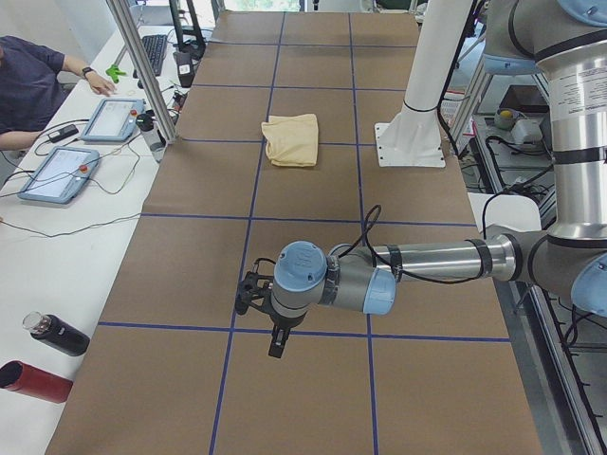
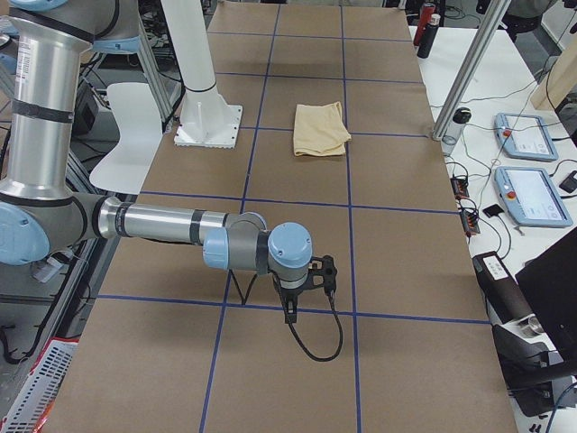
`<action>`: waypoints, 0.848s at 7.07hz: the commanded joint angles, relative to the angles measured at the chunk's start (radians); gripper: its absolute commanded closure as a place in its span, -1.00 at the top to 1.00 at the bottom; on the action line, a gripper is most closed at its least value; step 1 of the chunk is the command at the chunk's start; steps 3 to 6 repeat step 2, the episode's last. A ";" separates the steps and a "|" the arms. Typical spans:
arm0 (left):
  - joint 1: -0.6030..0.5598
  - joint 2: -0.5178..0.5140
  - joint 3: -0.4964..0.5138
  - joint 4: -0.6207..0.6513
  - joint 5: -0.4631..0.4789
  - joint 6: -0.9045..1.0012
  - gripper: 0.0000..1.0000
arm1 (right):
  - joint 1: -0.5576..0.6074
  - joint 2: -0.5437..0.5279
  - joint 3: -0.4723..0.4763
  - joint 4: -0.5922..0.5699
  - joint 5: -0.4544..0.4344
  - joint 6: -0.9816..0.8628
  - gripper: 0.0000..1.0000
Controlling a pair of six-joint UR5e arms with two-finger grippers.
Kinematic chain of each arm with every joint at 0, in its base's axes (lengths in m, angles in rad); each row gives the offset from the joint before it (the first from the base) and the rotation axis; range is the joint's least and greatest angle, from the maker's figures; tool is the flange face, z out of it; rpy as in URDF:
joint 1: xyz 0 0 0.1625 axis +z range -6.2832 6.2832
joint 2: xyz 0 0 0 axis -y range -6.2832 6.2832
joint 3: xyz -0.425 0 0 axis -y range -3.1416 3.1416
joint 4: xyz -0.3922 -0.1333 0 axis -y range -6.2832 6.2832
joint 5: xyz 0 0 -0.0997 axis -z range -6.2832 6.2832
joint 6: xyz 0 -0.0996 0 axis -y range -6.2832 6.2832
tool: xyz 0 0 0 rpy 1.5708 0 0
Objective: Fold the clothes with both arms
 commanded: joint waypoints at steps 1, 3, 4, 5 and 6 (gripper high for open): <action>0.000 0.000 0.001 -0.016 0.000 0.000 1.00 | 0.000 -0.004 0.000 0.001 -0.001 -0.001 1.00; 0.000 0.000 0.003 -0.016 0.000 0.000 1.00 | 0.000 -0.004 0.000 0.001 -0.001 -0.001 1.00; 0.000 0.000 0.003 -0.016 0.000 0.000 1.00 | 0.000 -0.004 0.000 0.001 -0.001 -0.001 1.00; 0.000 0.000 0.003 -0.016 0.000 0.000 1.00 | 0.000 -0.004 0.000 0.001 -0.001 -0.001 1.00; 0.000 0.000 0.003 -0.016 0.000 0.000 1.00 | 0.000 -0.004 0.000 0.001 -0.001 -0.001 1.00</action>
